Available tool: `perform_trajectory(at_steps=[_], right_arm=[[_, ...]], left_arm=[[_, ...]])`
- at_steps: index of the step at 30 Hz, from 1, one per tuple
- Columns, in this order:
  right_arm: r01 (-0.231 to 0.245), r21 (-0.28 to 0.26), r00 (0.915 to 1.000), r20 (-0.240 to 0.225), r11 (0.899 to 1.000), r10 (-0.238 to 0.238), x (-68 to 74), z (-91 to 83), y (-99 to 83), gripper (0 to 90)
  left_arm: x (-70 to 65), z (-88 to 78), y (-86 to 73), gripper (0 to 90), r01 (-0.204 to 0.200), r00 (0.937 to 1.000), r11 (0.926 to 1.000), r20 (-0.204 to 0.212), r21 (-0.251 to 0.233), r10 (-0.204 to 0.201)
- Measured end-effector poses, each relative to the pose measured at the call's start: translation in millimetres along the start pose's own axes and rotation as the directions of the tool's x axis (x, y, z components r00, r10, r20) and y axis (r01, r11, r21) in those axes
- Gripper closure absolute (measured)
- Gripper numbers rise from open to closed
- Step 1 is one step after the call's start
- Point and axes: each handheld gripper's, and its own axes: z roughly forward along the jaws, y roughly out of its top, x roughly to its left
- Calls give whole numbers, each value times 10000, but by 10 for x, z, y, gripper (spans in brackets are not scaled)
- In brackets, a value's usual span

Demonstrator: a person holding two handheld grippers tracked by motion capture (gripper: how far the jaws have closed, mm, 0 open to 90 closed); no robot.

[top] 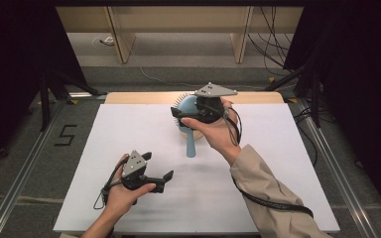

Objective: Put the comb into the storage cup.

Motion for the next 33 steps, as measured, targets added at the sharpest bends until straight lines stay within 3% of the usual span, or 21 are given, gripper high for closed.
perform_trajectory(at_steps=[6, 13, 33], right_arm=[[-8, -143, 10000, 75, 9999, 9, -27, -17, 16, 210], [-44, -354, 9996, 274, 9994, 54, -80, -46, 31, 210], [-115, -712, 9968, 782, 9974, 171, -216, -75, 96, 210]], left_arm=[[17, -4, -4, 0, -309, 9995, 9995, -90, -14, 309], [64, -18, -6, 0, -147, 9996, 9998, -256, -117, 144], [96, -11, -27, 0, -274, 9991, 9996, -324, -63, 272]])
